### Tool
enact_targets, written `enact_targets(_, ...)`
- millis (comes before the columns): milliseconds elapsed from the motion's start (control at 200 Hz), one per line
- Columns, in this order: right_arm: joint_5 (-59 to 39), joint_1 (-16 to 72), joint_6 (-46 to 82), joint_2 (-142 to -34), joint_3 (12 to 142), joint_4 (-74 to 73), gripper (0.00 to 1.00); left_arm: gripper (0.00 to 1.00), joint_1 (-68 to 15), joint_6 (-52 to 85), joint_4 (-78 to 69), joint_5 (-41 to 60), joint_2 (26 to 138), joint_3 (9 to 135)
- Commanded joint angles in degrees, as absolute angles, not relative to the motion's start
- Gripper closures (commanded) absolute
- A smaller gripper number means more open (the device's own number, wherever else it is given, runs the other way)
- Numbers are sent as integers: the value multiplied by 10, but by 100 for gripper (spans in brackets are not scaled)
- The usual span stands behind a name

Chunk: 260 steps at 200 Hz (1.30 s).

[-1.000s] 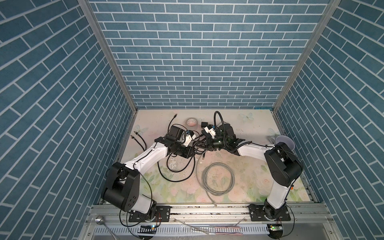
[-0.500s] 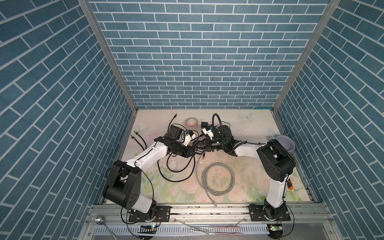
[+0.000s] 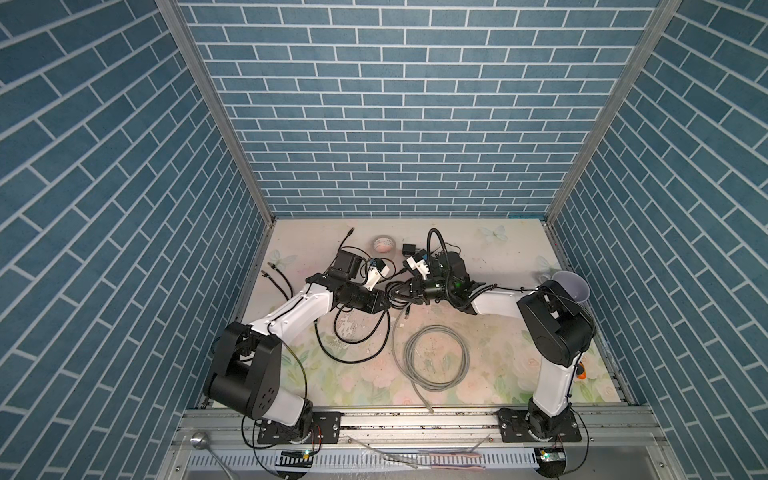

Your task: Insert the plug into the switch port

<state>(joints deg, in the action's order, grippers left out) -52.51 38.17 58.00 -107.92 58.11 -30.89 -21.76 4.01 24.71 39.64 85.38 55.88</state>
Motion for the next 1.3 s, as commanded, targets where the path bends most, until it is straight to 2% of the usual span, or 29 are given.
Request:
enact_targets(0,-525,386,581,-1055,567,-319,68,100,-211,40,241,409,841,553)
enact_targets(205,-526,386,612,-1064,562,-380,66,100,-211,39,242,416,843,555)
enact_targets(440,-533,382,685,-1096,538,-520,68,100,-211,40,242,417,843,555)
enact_targets(840,-530,383,690,-1099,528,-541,82,100,-209,41,239,421,843,555)
enact_targets(860,-529,382,690,-1099,527,-543,87,100,-208,41,239,421,844,555)
enact_targets(890,-527,382,691,-1098,526,-544,100,100,-209,41,239,420,845,556)
enact_targets(1050,-522,383,697,-1099,526,-534,100,100,-209,43,250,395,850,565)
enact_targets(1095,-521,383,697,-1097,527,-529,100,96,-209,41,260,382,849,569)
enact_targets(1210,-499,383,697,-1090,529,-498,100,74,-210,43,282,320,839,582)
enact_targets(1295,-474,383,695,-1083,531,-457,100,69,-216,46,285,274,821,585)
